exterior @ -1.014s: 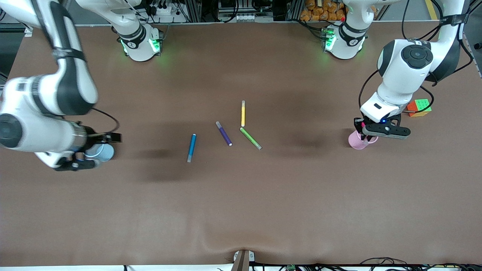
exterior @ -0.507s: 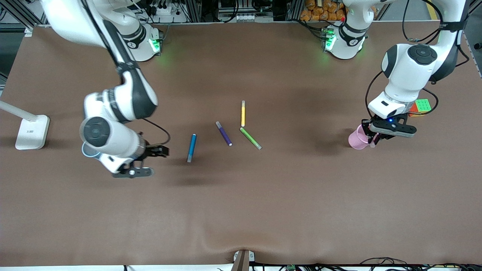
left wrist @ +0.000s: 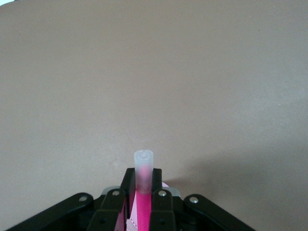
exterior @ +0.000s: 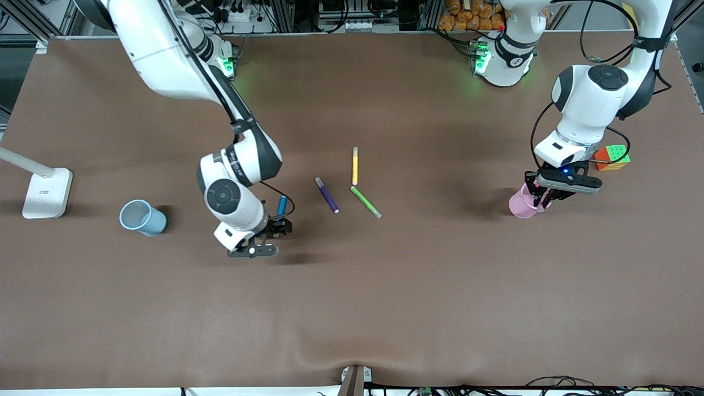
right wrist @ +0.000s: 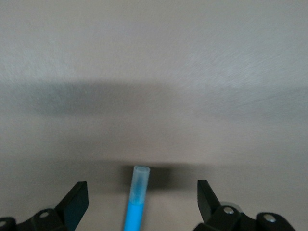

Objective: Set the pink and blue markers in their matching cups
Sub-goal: 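Lower the pink marker into the cup while the right gripper reaches the blue marker, then release the pink marker into the cup while the right gripper grasps the blue marker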

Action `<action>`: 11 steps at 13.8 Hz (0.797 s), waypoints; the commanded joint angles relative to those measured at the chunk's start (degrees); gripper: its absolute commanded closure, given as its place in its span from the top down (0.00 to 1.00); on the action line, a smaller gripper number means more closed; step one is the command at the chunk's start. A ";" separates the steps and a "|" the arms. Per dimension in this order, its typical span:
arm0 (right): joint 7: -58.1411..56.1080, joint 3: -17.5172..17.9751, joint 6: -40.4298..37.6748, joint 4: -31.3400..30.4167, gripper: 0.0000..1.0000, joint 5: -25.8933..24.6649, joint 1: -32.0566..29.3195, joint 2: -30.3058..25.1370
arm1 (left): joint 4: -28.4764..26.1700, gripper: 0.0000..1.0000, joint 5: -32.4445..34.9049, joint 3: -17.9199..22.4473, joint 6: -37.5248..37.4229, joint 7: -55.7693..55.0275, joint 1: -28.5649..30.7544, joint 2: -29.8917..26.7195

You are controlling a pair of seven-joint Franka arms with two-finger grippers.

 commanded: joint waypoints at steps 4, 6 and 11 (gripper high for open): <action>1.22 -0.53 2.12 -2.66 1.00 0.65 1.35 -0.33 | -1.66 0.00 -0.05 -0.54 4.00 1.15 2.23 2.22; 1.22 -0.61 2.21 -2.75 1.00 0.65 1.35 -0.15 | -1.58 0.36 -0.05 -0.54 4.00 1.15 2.50 2.31; 1.31 -0.53 3.26 -3.80 0.05 0.65 1.35 -0.15 | -0.17 1.00 -0.05 -0.54 3.48 0.89 2.68 2.57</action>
